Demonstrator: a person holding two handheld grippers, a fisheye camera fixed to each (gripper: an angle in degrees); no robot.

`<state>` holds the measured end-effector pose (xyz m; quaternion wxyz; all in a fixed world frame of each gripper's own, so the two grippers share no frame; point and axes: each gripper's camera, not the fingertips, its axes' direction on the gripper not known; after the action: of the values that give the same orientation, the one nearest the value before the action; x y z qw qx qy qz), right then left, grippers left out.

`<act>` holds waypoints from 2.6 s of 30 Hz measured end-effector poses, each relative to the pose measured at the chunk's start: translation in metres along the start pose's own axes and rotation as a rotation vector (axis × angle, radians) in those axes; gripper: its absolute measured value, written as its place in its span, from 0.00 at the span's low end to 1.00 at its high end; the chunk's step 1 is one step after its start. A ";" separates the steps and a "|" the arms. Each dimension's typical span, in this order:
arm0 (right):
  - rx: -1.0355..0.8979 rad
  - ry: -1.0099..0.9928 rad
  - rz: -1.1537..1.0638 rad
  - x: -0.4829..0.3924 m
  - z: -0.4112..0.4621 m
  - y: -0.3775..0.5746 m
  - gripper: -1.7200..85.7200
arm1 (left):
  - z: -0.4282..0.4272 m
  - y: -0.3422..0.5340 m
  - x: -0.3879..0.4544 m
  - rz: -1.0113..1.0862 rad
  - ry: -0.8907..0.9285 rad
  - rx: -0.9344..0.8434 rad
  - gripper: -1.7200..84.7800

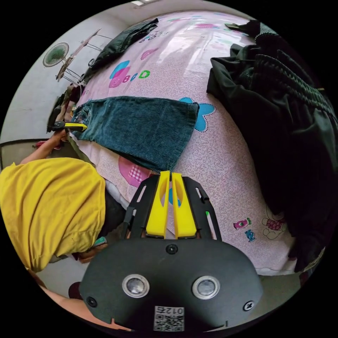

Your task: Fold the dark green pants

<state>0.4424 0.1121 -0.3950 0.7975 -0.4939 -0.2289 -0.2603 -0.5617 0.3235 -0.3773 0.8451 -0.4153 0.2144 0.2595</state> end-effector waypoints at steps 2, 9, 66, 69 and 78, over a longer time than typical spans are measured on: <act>-0.019 0.018 0.036 0.000 0.022 -0.005 0.03 | 0.000 -0.001 -0.002 0.006 0.000 -0.004 0.02; -0.014 0.007 0.164 0.015 0.022 -0.006 0.03 | -0.007 0.002 -0.002 0.059 -0.031 -0.007 0.02; -0.009 0.141 -0.141 -0.344 0.260 -0.398 0.02 | -0.083 -0.069 -0.027 -0.011 0.120 0.161 0.02; -0.074 0.271 -0.194 -0.365 0.296 -0.410 0.02 | -0.080 -0.065 -0.028 -0.001 0.118 0.181 0.02; -0.087 0.399 -0.255 -0.408 0.337 -0.423 0.03 | -0.103 -0.039 -0.051 -0.042 0.193 0.240 0.02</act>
<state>-0.1756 0.3354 -0.2287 0.7656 -0.4337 -0.1160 -0.4608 -0.5916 0.2058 -0.3829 0.8694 -0.3388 0.3152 0.1732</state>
